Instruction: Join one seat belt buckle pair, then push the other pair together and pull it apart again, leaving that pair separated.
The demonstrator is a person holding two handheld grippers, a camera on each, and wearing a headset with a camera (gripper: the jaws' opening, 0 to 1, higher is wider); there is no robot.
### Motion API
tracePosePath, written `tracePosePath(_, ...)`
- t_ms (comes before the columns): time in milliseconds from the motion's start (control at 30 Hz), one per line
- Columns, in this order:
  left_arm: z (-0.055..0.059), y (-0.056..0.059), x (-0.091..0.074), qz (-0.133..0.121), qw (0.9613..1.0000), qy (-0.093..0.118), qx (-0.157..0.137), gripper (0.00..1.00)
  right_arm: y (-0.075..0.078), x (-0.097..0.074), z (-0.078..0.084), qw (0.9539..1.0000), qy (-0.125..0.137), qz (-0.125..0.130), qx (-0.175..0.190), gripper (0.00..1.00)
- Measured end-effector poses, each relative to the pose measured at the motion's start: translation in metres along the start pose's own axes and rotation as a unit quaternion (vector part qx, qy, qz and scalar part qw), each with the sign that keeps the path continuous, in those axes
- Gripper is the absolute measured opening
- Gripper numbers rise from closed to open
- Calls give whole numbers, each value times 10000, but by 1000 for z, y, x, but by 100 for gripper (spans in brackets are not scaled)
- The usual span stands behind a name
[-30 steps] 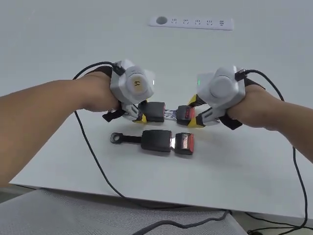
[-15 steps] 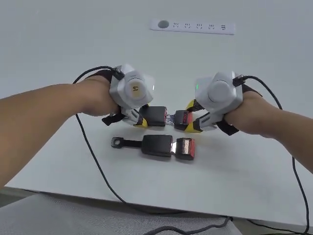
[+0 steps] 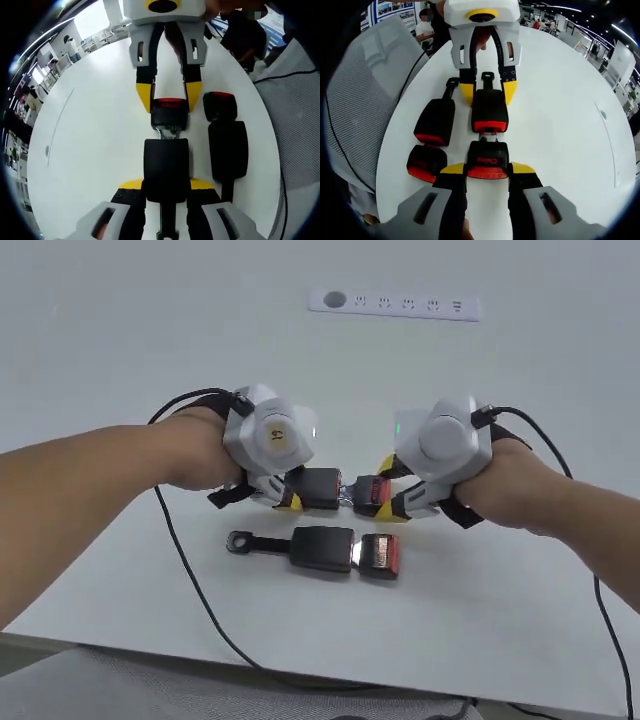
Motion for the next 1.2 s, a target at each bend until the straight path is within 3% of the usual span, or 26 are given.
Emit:
tracePosePath(267,1,0,0,-18,10000,23,4,31,-2,3,-5,10000,5,20,-40,29)
tracePosePath(500,1,-1,0,44,9999,-100,80,31,-4,6,-8,9999,-91,27,-83,29)
tracePosePath(1200,2,0,-1,-43,9999,82,-97,31,-5,3,-8,9999,-103,32,-98,30)
Point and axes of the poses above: the centre of the closed fingertips' face, and the gripper's own axes: x roughly forward along the fingers, y roughly to its right, z roughly out of its underside, the point moved 4 cm from there along -x, roughly backward along the fingers, and after that the axes turned 13 degrees about x, right-handed, at the moved point
